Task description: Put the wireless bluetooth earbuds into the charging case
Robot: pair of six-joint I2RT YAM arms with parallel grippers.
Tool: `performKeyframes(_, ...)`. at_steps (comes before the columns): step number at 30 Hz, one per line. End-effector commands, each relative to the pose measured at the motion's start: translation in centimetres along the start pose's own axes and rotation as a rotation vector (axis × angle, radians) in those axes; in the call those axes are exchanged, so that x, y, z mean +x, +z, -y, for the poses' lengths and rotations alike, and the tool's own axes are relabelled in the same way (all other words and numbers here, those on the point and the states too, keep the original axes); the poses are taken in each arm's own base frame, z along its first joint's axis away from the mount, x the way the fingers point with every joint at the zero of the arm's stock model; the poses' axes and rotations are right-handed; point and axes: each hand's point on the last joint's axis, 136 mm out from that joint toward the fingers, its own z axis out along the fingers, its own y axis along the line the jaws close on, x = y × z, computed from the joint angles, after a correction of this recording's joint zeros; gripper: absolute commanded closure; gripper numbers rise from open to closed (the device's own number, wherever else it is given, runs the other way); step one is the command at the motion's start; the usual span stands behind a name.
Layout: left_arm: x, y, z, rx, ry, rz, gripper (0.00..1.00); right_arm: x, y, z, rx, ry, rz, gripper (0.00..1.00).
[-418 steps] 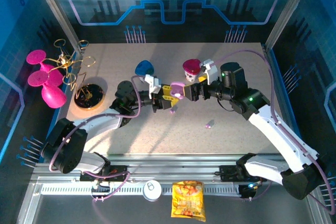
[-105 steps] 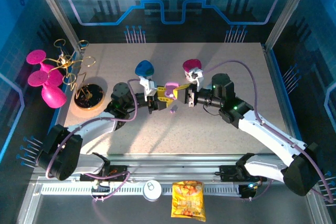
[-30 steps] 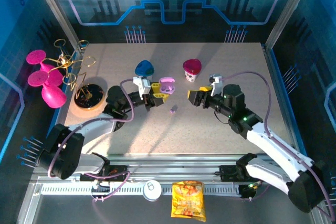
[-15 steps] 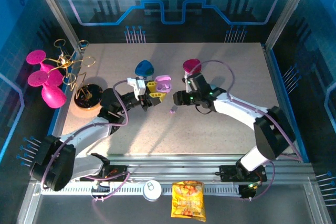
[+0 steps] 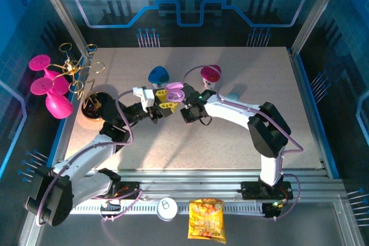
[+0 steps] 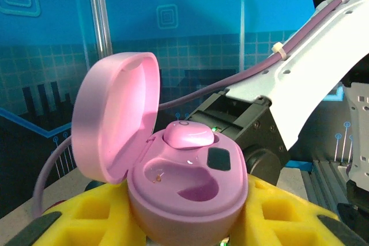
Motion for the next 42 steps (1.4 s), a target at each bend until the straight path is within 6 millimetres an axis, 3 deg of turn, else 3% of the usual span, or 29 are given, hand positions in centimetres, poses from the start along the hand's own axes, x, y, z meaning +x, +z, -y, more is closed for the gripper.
performKeyframes(1,-0.9,-0.1,-0.3,-0.016,0.029,0.013,0.72,0.9,0.3,-0.2,0.082,-0.082,-0.063,0.65)
performKeyframes(17,-0.8,-0.2,-0.2,-0.015,0.034,0.014,0.72,1.2,2.8,-2.1,0.097,-0.158,-0.154,0.73)
performKeyframes(42,-0.4,-0.2,-0.3,-0.022,0.028,0.008,0.72,2.6,5.2,-1.8,0.133,-0.190,-0.221,0.84)
